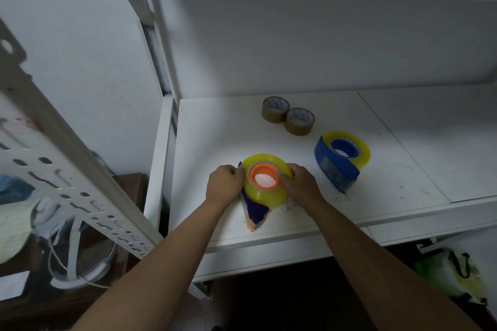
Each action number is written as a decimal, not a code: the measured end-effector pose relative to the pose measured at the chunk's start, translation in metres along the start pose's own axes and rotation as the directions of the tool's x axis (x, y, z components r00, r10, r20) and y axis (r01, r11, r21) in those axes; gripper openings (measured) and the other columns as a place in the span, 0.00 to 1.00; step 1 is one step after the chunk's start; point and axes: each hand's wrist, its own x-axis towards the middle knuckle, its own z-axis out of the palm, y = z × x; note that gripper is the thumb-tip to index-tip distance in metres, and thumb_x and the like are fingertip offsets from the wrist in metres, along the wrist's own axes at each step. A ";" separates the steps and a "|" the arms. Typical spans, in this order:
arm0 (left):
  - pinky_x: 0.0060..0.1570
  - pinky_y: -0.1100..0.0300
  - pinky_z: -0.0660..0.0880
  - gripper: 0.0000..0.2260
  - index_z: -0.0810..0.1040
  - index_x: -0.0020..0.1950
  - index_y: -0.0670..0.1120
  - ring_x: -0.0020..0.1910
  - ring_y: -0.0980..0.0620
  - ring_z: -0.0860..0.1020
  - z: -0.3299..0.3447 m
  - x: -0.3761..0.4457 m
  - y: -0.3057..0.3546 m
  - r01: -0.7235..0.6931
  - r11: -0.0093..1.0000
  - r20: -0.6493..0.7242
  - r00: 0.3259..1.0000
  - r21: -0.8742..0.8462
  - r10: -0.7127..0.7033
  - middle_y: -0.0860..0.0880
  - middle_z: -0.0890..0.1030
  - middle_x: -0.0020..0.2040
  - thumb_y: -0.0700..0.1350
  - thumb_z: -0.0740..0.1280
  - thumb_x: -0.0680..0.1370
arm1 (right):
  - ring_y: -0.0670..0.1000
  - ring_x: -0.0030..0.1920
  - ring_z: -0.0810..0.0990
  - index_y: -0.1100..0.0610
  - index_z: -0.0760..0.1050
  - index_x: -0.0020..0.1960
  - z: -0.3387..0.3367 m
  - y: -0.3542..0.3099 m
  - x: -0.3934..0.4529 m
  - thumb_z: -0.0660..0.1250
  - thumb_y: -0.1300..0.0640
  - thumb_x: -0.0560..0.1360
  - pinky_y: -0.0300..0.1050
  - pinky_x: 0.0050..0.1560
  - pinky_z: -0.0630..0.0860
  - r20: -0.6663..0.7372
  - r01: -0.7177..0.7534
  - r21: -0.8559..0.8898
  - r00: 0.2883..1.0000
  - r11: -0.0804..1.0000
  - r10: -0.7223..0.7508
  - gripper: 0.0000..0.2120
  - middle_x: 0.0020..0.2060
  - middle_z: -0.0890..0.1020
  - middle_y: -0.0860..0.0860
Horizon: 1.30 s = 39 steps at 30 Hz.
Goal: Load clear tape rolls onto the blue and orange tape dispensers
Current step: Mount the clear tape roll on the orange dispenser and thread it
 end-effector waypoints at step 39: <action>0.40 0.48 0.80 0.12 0.75 0.43 0.44 0.34 0.42 0.80 0.022 -0.019 0.037 0.147 0.988 0.106 0.984 -0.055 -0.141 0.42 0.80 0.35 0.44 0.54 0.80 | 0.58 0.56 0.75 0.53 0.71 0.54 -0.102 0.056 0.030 0.63 0.41 0.73 0.53 0.55 0.66 0.154 0.142 -0.483 0.985 0.864 -0.076 0.18 0.52 0.78 0.54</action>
